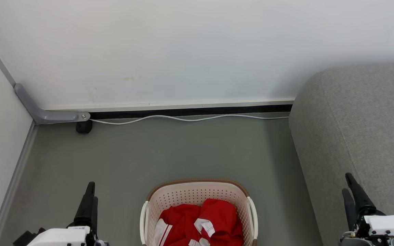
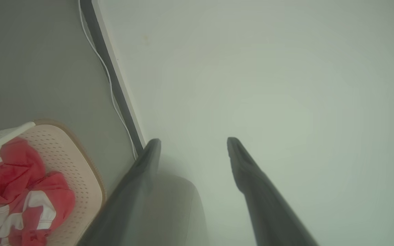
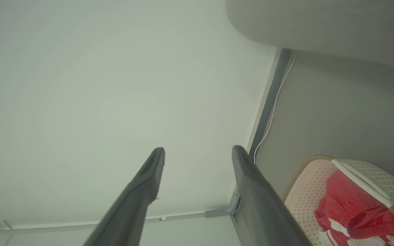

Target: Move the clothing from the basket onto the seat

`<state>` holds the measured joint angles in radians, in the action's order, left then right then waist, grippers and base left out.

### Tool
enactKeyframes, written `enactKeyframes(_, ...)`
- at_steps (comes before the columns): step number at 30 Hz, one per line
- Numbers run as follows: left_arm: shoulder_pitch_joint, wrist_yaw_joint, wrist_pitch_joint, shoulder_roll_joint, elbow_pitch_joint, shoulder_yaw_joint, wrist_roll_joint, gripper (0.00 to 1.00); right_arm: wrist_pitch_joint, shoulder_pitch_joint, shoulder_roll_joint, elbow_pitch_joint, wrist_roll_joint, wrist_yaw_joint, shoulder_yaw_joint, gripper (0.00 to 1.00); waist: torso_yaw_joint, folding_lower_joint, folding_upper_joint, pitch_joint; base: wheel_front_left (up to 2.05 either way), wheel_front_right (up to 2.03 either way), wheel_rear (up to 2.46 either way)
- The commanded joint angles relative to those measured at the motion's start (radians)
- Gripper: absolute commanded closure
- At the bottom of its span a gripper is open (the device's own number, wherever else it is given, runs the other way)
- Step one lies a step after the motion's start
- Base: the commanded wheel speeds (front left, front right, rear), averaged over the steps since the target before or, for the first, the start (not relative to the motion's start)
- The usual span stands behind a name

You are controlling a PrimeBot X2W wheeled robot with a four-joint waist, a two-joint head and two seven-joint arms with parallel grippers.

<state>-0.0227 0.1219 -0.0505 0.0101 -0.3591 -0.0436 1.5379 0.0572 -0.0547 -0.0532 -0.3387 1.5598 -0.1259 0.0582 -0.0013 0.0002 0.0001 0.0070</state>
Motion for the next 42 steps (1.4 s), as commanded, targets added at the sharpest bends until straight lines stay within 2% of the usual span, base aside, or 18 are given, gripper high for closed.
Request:
enactKeyframes(1,-0.062,0.002,0.011,0.011,0.022,0.001,-0.028,0.0,-0.018,-0.054,-0.028,0.025,-0.019,-0.001,-0.015,0.0,0.0,-0.0001,-0.0001,0.0,0.0,0.0,0.0)
enactKeyframes(12,-0.089,0.003,0.044,0.014,0.012,0.013,-0.158,0.0,-0.051,-0.093,-0.057,0.02,-0.121,-0.001,-0.055,0.0,0.0,-0.0001,-0.0001,0.003,0.0,0.0,0.0)
enactKeyframes(24,-0.121,0.002,0.079,0.017,-0.004,0.027,-0.367,0.0,-0.087,-0.131,-0.085,0.005,-0.292,-0.002,-0.105,0.0,0.001,-0.0002,-0.0001,0.006,0.0,0.0,0.0)
enactKeyframes(42,-0.179,-0.032,0.132,0.022,-0.055,0.082,-0.64,0.0,-0.139,-0.199,-0.124,-0.044,-0.51,-0.003,-0.186,0.0,0.001,-0.0002,-0.0001,0.01,0.0,0.0,0.0)
